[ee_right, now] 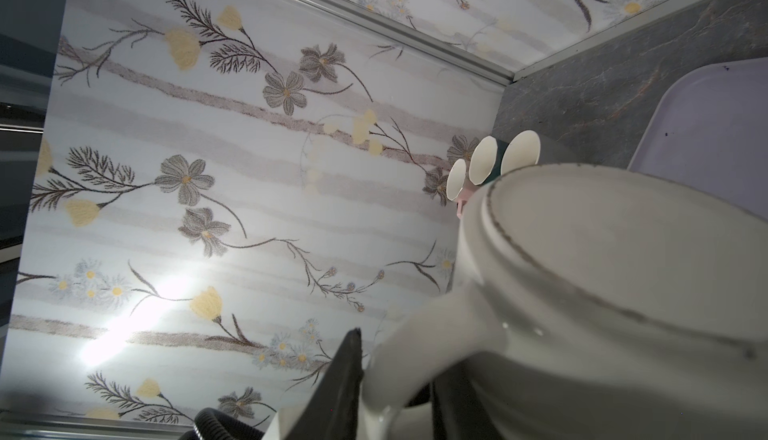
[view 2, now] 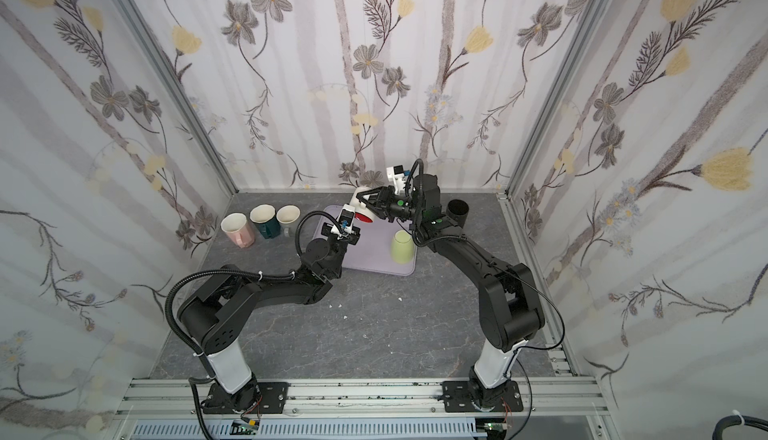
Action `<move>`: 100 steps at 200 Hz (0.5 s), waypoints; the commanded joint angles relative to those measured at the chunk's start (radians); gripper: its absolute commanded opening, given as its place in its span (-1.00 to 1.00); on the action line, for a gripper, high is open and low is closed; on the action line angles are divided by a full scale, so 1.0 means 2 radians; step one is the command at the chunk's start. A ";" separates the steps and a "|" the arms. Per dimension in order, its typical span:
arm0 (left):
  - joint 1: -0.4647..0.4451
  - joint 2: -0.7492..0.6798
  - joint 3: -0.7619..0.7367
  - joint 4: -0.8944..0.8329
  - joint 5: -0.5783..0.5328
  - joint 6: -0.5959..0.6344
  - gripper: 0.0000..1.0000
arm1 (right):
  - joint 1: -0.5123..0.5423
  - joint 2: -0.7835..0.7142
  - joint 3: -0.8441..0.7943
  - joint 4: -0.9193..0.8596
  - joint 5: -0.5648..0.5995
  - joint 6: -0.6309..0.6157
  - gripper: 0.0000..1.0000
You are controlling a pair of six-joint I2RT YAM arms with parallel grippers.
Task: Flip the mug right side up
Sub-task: 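Open the right gripper and draw it back while left gripper holds the mug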
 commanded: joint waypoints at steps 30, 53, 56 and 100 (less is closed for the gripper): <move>0.000 -0.010 -0.004 0.060 0.012 -0.026 -1.00 | 0.000 -0.007 -0.009 0.025 -0.019 0.010 -0.22; 0.001 -0.013 -0.007 0.059 0.012 -0.034 -1.00 | 0.000 -0.008 -0.009 0.025 -0.019 0.010 -0.19; 0.001 -0.012 -0.007 0.059 0.012 -0.034 -1.00 | 0.000 -0.008 -0.008 0.025 -0.020 0.010 -0.19; 0.003 -0.018 -0.005 0.038 0.004 -0.039 -1.00 | 0.000 -0.020 -0.010 0.009 -0.008 -0.009 0.12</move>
